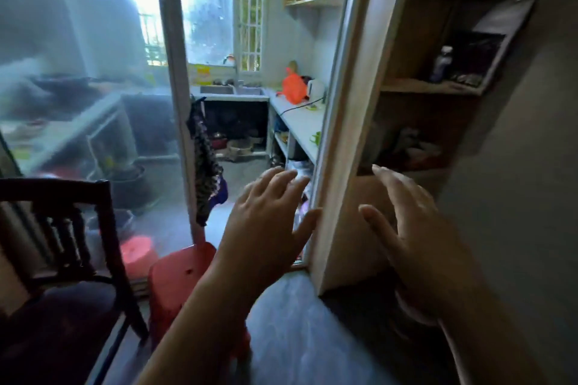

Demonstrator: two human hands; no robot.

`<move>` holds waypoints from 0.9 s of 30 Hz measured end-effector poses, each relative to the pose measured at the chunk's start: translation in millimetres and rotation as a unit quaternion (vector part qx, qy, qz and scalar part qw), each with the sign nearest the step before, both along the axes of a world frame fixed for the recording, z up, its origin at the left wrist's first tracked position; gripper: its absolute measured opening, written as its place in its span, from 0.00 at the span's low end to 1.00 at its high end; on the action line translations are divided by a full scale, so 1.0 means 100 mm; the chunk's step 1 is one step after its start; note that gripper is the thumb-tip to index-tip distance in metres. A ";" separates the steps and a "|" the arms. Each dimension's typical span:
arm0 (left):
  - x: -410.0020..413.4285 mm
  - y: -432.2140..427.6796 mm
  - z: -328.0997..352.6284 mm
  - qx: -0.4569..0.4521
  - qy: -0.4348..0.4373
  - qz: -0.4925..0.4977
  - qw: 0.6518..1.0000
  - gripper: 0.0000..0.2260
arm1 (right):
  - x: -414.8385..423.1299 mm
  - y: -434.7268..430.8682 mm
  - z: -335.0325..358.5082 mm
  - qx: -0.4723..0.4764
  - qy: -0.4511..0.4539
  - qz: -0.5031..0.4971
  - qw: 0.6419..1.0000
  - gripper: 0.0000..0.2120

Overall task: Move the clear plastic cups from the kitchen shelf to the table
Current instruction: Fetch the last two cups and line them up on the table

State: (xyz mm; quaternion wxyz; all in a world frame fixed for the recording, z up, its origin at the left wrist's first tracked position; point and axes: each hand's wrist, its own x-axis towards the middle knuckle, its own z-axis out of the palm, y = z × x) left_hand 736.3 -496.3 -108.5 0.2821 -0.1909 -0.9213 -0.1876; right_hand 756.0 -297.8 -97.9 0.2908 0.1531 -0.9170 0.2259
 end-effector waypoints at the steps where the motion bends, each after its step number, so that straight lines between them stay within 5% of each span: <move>1: -0.06 0.24 0.04 -0.007 0.000 -0.018 1.000 0.23 | 0.01 0.25 0.02 -0.006 0.003 -0.017 1.000 0.30; 14: -1.22 1.97 0.23 -0.061 -0.002 -0.137 0.989 0.24 | -0.79 2.03 -0.10 -0.008 -0.012 -0.119 0.993 0.30; 27: -3.66 3.05 0.61 -0.061 0.052 -0.110 0.991 0.26 | -3.33 3.19 0.39 0.021 0.006 -0.104 0.994 0.31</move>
